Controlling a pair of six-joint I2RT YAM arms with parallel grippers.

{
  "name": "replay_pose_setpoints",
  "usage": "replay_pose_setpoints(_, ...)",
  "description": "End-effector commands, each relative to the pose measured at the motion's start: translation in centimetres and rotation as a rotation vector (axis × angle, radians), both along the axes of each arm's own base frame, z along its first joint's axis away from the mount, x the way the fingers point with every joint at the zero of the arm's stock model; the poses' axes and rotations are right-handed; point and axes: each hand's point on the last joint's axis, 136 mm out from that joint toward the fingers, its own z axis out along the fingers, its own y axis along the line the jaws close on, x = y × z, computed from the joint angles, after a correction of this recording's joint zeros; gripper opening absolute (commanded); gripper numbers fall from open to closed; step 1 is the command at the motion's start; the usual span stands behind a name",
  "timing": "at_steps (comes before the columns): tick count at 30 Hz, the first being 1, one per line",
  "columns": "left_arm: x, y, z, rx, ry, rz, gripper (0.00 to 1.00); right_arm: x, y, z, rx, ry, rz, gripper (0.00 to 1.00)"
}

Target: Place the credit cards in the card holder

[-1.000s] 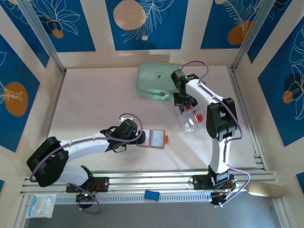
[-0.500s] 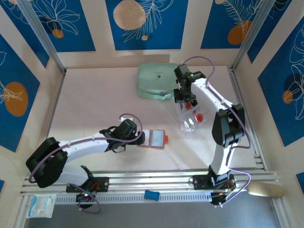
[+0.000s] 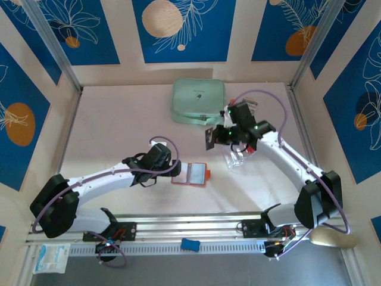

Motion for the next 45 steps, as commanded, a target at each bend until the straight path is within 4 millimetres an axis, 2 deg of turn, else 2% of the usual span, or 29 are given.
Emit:
replay_pose_setpoints(1, 0.8, 0.4, 0.0, 0.065, -0.003, -0.015, 1.0, -0.7, 3.0, 1.2, 0.196, -0.051, -0.026, 0.0)
replay_pose_setpoints(4, 1.1, 0.2, -0.4, 0.084, 0.002, -0.027, 1.0, -2.1, 4.1, 0.0, 0.226, -0.073, -0.041, 0.0)
replay_pose_setpoints(10, 1.4, -0.2, -1.4, 0.111, 0.022, -0.045, 1.0, -4.4, 5.5, -3.8, 0.237, -0.08, -0.092, 0.0)
replay_pose_setpoints(15, 1.3, 0.0, -2.6, 0.139, 0.04, -0.051, 1.0, -5.0, 5.7, -6.9, 0.207, -0.057, -0.131, 0.0)
replay_pose_setpoints(18, 1.2, 0.1, -3.2, 0.158, 0.051, -0.053, 1.0, -5.3, 5.8, -8.1, 0.22, -0.054, -0.139, 0.0)
replay_pose_setpoints(29, 0.4, 1.1, -5.0, 0.197, 0.083, -0.048, 1.0, -5.2, 5.7, -9.2, 0.231, -0.074, -0.166, 0.0)
replay_pose_setpoints(45, -0.7, 2.7, -6.2, 0.216, 0.103, -0.015, 1.0, -5.0, 6.1, -10.0, 0.223, -0.076, -0.17, 0.0)
